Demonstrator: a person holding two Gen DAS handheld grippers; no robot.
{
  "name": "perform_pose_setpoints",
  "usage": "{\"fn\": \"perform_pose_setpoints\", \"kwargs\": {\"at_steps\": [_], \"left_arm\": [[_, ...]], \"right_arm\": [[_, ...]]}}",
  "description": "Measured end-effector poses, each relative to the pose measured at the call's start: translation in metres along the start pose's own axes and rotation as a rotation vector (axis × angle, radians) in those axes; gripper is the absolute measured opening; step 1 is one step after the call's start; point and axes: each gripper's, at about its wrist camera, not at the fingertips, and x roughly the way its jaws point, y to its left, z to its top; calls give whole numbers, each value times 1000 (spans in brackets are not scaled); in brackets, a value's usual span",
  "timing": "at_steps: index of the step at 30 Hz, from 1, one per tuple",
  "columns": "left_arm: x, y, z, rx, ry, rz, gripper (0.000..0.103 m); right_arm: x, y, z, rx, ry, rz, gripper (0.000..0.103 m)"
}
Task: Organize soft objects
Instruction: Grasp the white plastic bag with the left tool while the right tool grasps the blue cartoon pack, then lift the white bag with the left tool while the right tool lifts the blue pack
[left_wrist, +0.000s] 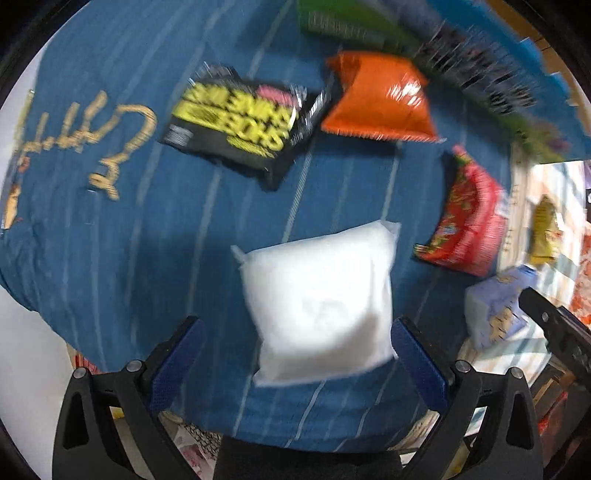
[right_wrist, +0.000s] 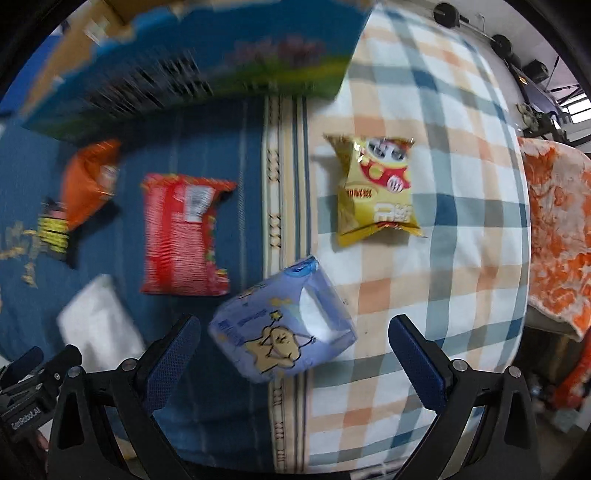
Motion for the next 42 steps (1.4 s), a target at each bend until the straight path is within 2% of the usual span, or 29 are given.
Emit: {"fn": "perform_pose_setpoints", "kwargs": {"at_steps": [3, 5, 6, 10, 12, 13, 15, 18, 19, 20, 23, 26, 30, 32, 33, 35, 36, 39, 41, 42], "left_arm": [[26, -4, 6, -3, 47, -16, 103], [34, -8, 8, 12, 41, -21, 101], [37, -11, 8, 25, 32, -11, 90], [45, -20, 9, 61, 2, 34, 85], [43, -26, 9, 91, -6, 52, 80], [41, -29, 8, 108, -13, 61, 79], [37, -36, 7, 128, -21, 69, 78], [38, -44, 6, 126, -27, 68, 77], [38, -46, 4, 124, -31, 71, 77], [38, -48, 2, 122, -34, 73, 76], [40, -52, -5, 116, -47, 82, 75], [29, -67, -15, 112, -69, 95, 75], [16, -83, -23, 111, -92, 82, 75], [9, -83, -26, 103, -102, 80, 75], [6, -83, -27, 103, -108, 79, 75], [-5, -88, -29, 103, -110, 69, 75], [-6, -84, -28, 103, -113, 64, 75], [-10, -79, -30, 106, -120, 67, 75], [-5, -65, -32, 104, -116, 67, 75], [-4, -62, -33, 99, -114, 69, 75]], "right_arm": [[19, 5, 3, -8, 50, 22, 103], [32, 6, 1, -35, 86, 15, 103], [39, 8, 0, -65, 101, 14, 103], [56, 10, -3, -148, 134, 11, 102], [64, 11, -3, -174, 143, 22, 96], [67, 10, -2, -182, 145, 37, 89], [72, 10, -1, -192, 154, 60, 84], [71, 2, -2, -167, 136, 80, 68], [64, -5, -4, -161, 131, 82, 58], [60, -10, -5, -149, 113, 83, 53], [52, -27, -6, -108, 91, 100, 22], [46, -42, -9, -89, 93, 124, 15], [43, -46, -21, -139, 115, 118, 15], [52, -41, -38, -216, 146, 112, 20], [51, -41, -44, -237, 164, 120, 27], [44, -43, -51, -285, 168, 124, 69], [38, -41, -54, -331, 145, 121, 75], [19, -27, -59, -523, 78, 80, 76], [8, -7, -55, -667, 45, 33, 76], [7, 4, -59, -774, 34, -18, 76]]}}
